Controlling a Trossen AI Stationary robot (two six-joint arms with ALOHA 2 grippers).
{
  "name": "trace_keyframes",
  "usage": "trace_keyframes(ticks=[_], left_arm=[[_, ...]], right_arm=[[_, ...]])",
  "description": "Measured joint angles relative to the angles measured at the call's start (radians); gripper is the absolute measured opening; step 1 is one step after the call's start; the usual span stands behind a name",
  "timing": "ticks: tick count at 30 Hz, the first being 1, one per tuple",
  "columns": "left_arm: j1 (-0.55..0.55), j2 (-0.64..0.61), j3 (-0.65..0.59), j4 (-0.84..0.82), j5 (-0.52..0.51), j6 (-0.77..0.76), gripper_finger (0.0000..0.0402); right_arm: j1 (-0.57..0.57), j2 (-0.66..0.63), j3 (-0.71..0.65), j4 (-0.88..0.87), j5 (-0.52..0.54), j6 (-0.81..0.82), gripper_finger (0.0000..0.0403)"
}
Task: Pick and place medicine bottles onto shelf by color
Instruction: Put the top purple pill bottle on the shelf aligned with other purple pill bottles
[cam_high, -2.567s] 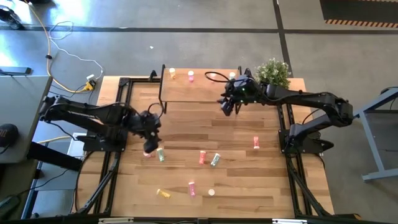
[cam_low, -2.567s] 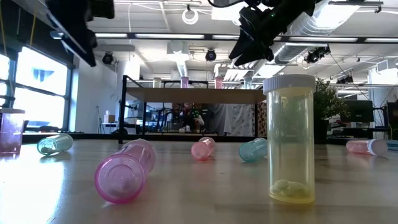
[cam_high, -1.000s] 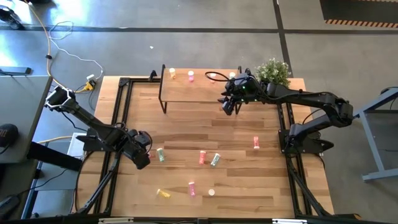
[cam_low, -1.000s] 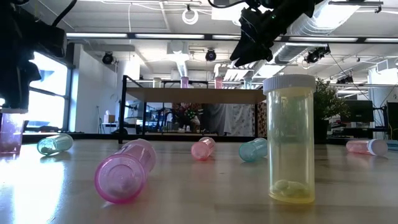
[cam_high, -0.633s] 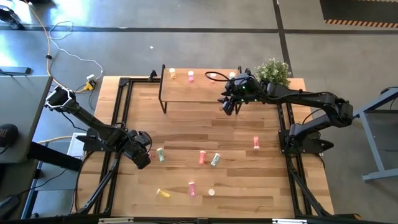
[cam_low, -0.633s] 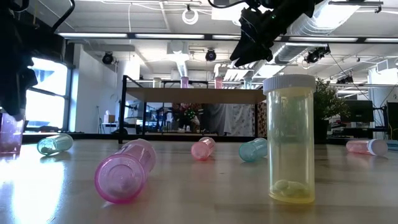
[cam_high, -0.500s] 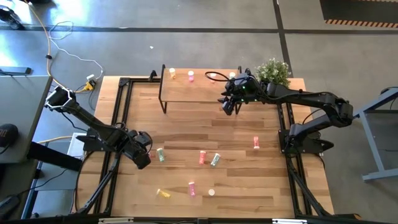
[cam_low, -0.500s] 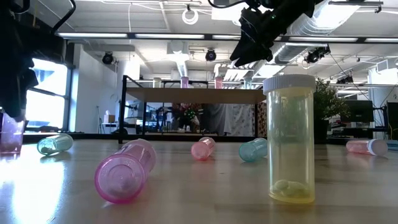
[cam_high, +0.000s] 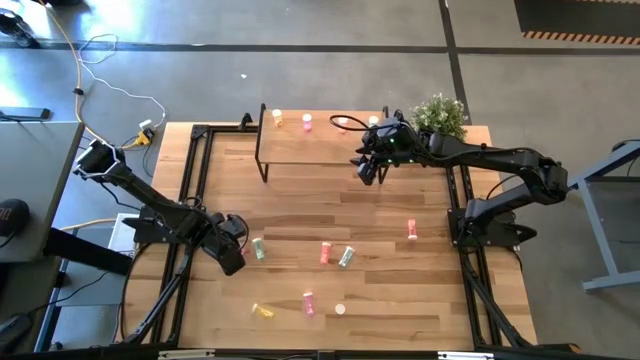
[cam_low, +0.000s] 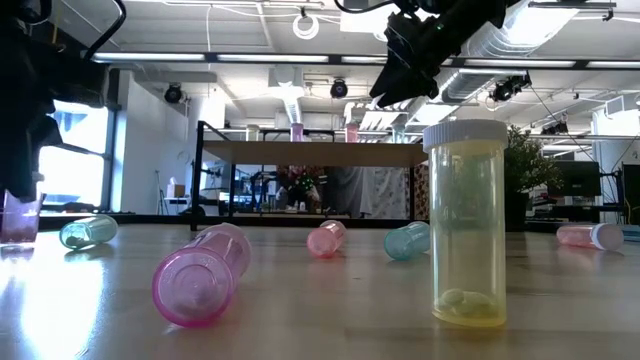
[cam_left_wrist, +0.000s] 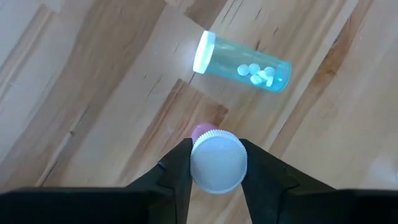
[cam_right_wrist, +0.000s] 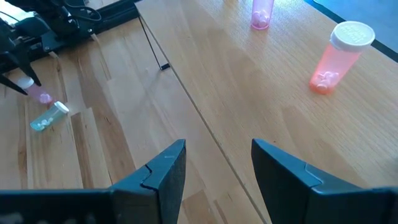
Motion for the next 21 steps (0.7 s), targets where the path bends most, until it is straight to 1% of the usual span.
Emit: trace_keyframes(ticks=[3,6,9,11,15,21], left_arm=[[0.0,0.0,0.002,-0.001,0.015,-0.007,0.0112],[0.004,0.0,0.031,-0.021,0.021,-0.007,0.0113],[0.03,0.0,0.088,-0.096,0.018,0.001,0.011],[0.055,0.0,0.135,-0.151,-0.002,0.027,0.0109],[0.137,-0.004,0.243,-0.236,-0.046,0.147,0.0111],[0.332,-0.004,0.393,-0.245,-0.075,0.41,0.011]], right_arm=[[0.0,0.0,0.0,0.0,0.0,0.0,0.0174],[0.0,0.0,0.0,0.0,0.0,0.0,0.0174],[0.0,0.0,0.0,0.0,0.0,0.0,0.0174],[0.0,0.0,0.0,0.0,0.0,0.0,0.0174],[0.0,0.0,0.0,0.0,0.0,0.01,0.0174],[0.0,0.0,0.0,0.0,0.008,0.03,0.0174]])
